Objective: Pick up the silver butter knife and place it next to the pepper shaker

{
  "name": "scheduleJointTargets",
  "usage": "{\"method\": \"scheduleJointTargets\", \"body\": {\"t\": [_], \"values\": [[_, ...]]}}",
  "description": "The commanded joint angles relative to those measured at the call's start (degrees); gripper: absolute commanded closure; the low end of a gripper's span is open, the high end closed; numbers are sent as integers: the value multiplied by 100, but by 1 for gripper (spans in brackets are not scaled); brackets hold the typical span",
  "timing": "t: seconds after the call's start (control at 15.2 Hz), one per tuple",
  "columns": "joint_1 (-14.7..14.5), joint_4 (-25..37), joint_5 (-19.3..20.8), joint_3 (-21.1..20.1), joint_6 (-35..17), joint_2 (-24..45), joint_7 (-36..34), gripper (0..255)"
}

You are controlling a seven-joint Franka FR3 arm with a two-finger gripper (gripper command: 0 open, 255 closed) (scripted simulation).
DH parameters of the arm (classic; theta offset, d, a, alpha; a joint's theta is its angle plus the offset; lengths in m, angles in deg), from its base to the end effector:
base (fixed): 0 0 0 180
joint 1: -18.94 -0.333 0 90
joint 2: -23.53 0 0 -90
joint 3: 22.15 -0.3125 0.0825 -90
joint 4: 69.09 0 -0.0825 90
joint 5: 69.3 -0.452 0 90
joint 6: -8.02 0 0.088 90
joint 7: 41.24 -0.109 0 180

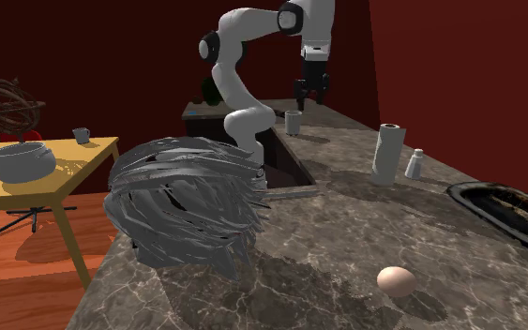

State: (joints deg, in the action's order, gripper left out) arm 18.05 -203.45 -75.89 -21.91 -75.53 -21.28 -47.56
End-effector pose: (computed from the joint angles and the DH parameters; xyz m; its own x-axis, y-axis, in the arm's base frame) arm 0.3656 0.0174 0.5821 0.9897 -0.0838 -0.1161 -0.0962 -0.9898 -0.1056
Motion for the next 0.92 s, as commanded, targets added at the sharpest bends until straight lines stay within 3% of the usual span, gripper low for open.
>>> {"method": "scheduleJointTargets", "body": {"t": [0.0,0.46,0.86], "values": [[0,0,0,0,0,0,0,0],[-250,-1146,1005,851,-671,-508,2190,0],[-374,-1787,1996,1763,-1529,-471,4041,0]]}}
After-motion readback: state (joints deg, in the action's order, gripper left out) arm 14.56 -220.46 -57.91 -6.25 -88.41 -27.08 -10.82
